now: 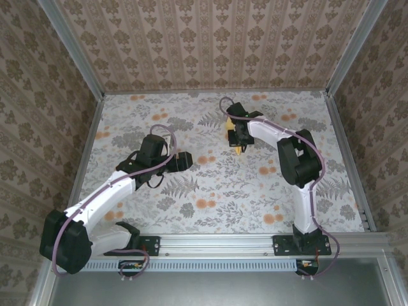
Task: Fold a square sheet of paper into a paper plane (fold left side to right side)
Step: Move the paper plane to the top-center of the table.
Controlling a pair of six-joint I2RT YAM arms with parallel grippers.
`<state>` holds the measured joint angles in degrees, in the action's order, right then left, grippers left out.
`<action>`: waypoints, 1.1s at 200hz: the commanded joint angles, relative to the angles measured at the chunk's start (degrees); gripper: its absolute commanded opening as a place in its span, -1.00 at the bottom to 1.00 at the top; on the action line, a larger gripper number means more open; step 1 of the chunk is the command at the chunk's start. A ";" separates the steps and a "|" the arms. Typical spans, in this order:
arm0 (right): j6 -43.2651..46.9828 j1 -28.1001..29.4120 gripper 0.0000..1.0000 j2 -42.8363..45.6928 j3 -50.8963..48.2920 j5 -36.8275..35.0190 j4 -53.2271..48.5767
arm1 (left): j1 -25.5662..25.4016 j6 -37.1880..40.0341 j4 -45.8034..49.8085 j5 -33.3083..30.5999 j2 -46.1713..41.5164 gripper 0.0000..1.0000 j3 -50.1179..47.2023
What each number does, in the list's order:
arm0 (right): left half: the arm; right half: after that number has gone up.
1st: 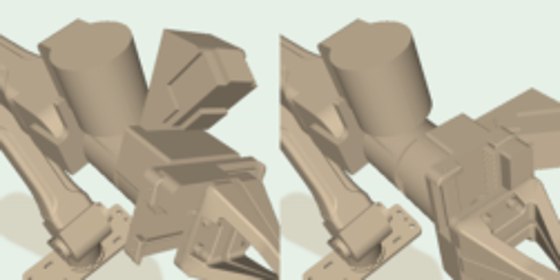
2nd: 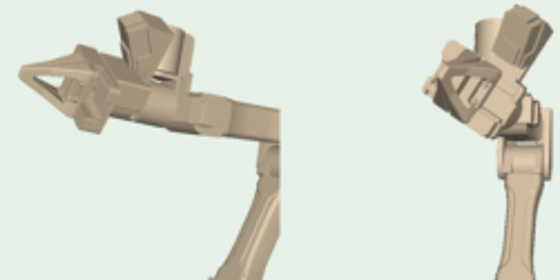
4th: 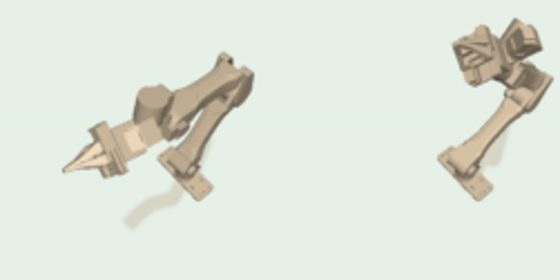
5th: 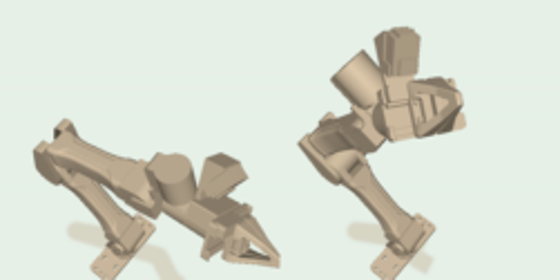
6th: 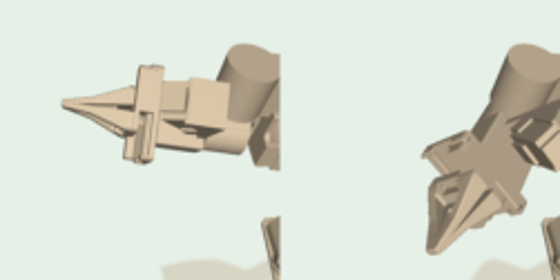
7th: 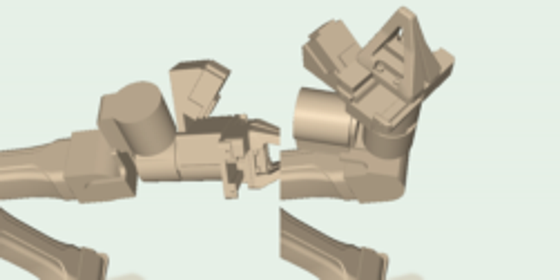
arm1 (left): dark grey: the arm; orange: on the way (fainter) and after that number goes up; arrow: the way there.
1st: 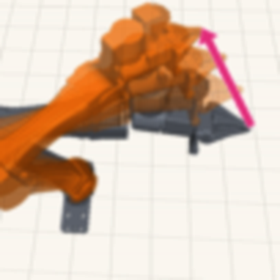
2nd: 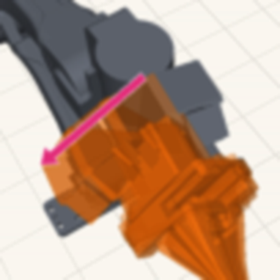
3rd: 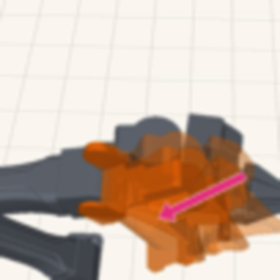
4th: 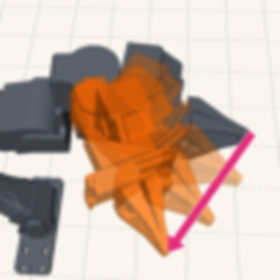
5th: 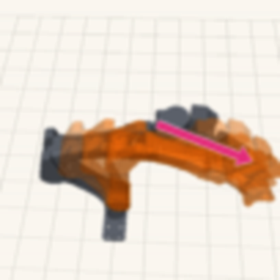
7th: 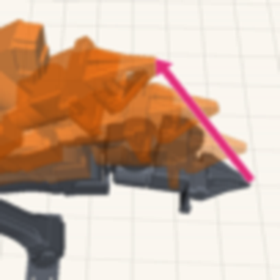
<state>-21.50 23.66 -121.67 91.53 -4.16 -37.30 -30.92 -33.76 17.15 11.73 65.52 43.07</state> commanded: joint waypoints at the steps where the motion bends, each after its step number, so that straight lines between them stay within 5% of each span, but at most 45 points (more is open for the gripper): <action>1: 0.56 -0.43 -0.81 -2.11 2.97 0.35 -4.74 | 0.59 1.34 0.96 -0.21 -0.48 0.72 1.67; 94: -1.18 -0.37 -0.51 -2.94 2.69 3.31 -5.60 | 1.47 1.36 2.23 0.38 0.45 0.74 3.58; 220: -1.50 0.49 -0.42 2.85 3.35 -0.39 -9.18 | 6.93 3.25 3.87 3.80 1.54 0.76 5.79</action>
<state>-22.48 23.70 -122.96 93.65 -2.76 -43.16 -26.04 -32.49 19.70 13.67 66.81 46.41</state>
